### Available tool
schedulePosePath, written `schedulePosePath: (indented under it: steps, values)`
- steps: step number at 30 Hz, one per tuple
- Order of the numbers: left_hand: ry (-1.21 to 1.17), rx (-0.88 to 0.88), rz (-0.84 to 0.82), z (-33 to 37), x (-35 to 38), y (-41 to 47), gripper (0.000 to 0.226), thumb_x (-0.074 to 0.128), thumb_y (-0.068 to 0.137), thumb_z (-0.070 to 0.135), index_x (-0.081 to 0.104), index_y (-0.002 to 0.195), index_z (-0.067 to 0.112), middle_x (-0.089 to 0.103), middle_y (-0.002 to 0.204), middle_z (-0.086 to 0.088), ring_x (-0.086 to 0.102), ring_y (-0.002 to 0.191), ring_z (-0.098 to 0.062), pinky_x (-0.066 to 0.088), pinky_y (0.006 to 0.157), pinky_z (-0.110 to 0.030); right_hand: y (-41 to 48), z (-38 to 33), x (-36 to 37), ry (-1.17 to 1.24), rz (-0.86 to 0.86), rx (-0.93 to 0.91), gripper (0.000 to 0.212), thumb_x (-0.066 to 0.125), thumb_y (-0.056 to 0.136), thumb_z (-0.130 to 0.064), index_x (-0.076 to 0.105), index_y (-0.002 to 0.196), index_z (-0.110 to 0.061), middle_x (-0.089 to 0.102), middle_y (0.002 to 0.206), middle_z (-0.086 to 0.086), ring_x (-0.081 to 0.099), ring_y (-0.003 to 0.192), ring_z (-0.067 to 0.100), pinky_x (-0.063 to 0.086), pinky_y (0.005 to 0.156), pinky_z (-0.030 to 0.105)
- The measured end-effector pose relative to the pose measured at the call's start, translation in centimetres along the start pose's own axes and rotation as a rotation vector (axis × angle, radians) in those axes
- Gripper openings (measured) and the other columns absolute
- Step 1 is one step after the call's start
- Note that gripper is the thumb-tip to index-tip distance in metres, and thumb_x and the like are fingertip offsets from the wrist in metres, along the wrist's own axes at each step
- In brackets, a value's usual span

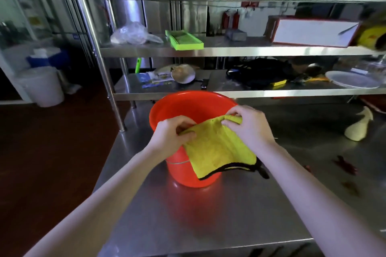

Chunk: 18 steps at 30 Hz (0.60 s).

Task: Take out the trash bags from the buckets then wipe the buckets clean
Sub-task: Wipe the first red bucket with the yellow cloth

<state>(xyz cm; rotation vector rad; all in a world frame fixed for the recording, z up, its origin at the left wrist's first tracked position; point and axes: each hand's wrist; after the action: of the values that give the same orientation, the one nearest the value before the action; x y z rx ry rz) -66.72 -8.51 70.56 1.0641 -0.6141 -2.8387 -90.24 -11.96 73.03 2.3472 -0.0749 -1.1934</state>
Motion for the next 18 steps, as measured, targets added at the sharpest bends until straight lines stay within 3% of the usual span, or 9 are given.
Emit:
schedulePosePath:
  steps: [2,4,7,10,14,18]
  values:
    - [0.076,0.023,0.006,-1.0,0.9,2.1,0.031,0.076,0.081,0.014,0.069,0.109,0.023,0.068,0.096,0.013,0.063,0.087,0.000,0.041,0.076,-0.002,1.8,0.2,1.3,-0.332,0.028,-0.007,0.035,0.069,0.084,-0.041,0.064,0.114,-0.023,0.054,0.115,-0.001,0.054,0.105,0.021,0.044,0.091,0.037]
    - [0.156,0.039,-0.027,-2.8,2.0,2.8,0.036,0.072,0.085,0.019,0.064,0.119,0.021,0.066,0.105,0.007,0.062,0.099,-0.010,0.045,0.088,-0.016,1.4,-0.2,4.0,-0.465,0.022,-0.095,0.038,0.062,0.087,-0.046,0.063,0.118,-0.023,0.052,0.122,0.003,0.050,0.111,0.026,0.039,0.094,0.042]
    - [0.254,0.077,-0.001,-5.6,3.2,1.8,0.030,0.059,0.094,0.033,0.064,0.120,0.019,0.068,0.107,0.003,0.062,0.101,-0.020,0.046,0.093,-0.037,-1.8,-0.7,9.2,-0.395,-0.054,-0.188,0.042,0.041,0.096,-0.051,0.070,0.095,-0.021,0.065,0.094,-0.001,0.059,0.090,0.026,0.043,0.084,0.040]
    - [0.331,0.212,0.096,-7.9,3.7,1.0,0.028,0.046,0.098,0.036,0.066,0.103,0.018,0.070,0.090,0.010,0.064,0.083,-0.017,0.044,0.080,-0.031,-2.6,0.2,11.5,-0.360,0.108,-0.221,0.042,0.041,0.099,-0.043,0.066,0.073,-0.021,0.063,0.069,-0.007,0.057,0.069,0.021,0.043,0.073,0.036]
    - [0.312,0.254,0.225,-9.1,4.0,1.9,0.025,0.051,0.094,0.027,0.051,0.070,0.018,0.049,0.060,0.010,0.048,0.057,-0.016,0.037,0.062,-0.031,-1.0,2.0,11.4,-0.321,0.123,-0.388,0.043,0.038,0.099,-0.038,0.063,0.069,-0.019,0.059,0.064,-0.006,0.054,0.061,0.020,0.042,0.062,0.036]
    - [0.235,0.152,0.214,-11.2,2.2,4.0,0.030,0.043,0.096,0.028,0.035,0.067,0.023,0.036,0.054,0.010,0.036,0.053,-0.013,0.037,0.065,-0.035,1.9,6.2,9.1,-0.218,0.010,-0.437,0.041,0.037,0.099,-0.029,0.064,0.073,-0.013,0.060,0.070,-0.003,0.056,0.066,0.022,0.045,0.071,0.037]
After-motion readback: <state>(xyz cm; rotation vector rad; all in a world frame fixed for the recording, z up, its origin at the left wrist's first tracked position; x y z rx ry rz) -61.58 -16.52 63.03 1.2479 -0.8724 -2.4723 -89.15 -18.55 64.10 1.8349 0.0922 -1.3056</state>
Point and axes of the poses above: each hand's wrist, its own y-axis towards the middle knuckle, its own x-axis out of the palm, z = x × y
